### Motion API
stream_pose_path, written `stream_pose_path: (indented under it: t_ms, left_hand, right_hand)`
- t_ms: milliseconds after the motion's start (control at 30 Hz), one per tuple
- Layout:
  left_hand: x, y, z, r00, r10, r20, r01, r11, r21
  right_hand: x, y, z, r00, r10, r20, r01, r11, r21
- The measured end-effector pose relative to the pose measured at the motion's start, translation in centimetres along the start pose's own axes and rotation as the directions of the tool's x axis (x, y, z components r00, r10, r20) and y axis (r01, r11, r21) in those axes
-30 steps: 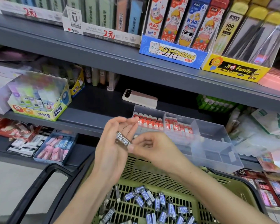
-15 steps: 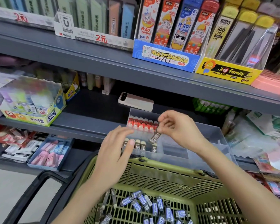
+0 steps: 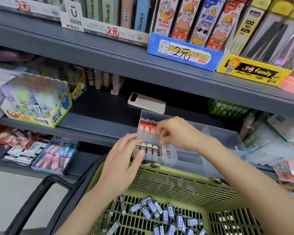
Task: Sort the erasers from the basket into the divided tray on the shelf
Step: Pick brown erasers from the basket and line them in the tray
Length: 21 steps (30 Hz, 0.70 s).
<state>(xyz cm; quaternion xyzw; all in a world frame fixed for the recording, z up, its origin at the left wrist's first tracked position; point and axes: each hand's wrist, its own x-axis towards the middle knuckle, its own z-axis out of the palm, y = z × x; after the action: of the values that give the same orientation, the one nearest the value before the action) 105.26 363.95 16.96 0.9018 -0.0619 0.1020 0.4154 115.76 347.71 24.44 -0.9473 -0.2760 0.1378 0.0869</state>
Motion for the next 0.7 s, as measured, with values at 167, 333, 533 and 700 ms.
stream_pose_path:
  t_ms: [167, 333, 533, 700]
  left_hand:
    - [0.0, 0.1, -0.1, 1.0, -0.002, 0.003, 0.002, 1.0, -0.021]
    - [0.0, 0.0, -0.1, 1.0, 0.002, 0.013, -0.002, 1.0, -0.022]
    - [0.0, -0.1, -0.1, 1.0, -0.002, 0.017, 0.003, 1.0, -0.026]
    - [0.0, -0.2, -0.1, 1.0, 0.009, 0.014, -0.009, 1.0, -0.027]
  right_hand:
    - [-0.1, -0.1, 1.8, 1.0, 0.013, -0.015, -0.015, 0.99, -0.141]
    - [-0.6, -0.2, 1.9, 0.987, 0.11, -0.12, -0.107, 0.994, 0.028]
    - [-1.1, -0.1, 0.1, 0.959, 0.129, -0.254, -0.1, 0.987, 0.123]
    - [-1.2, -0.2, 0.8, 0.98, 0.071, -0.188, -0.065, 0.997, 0.037]
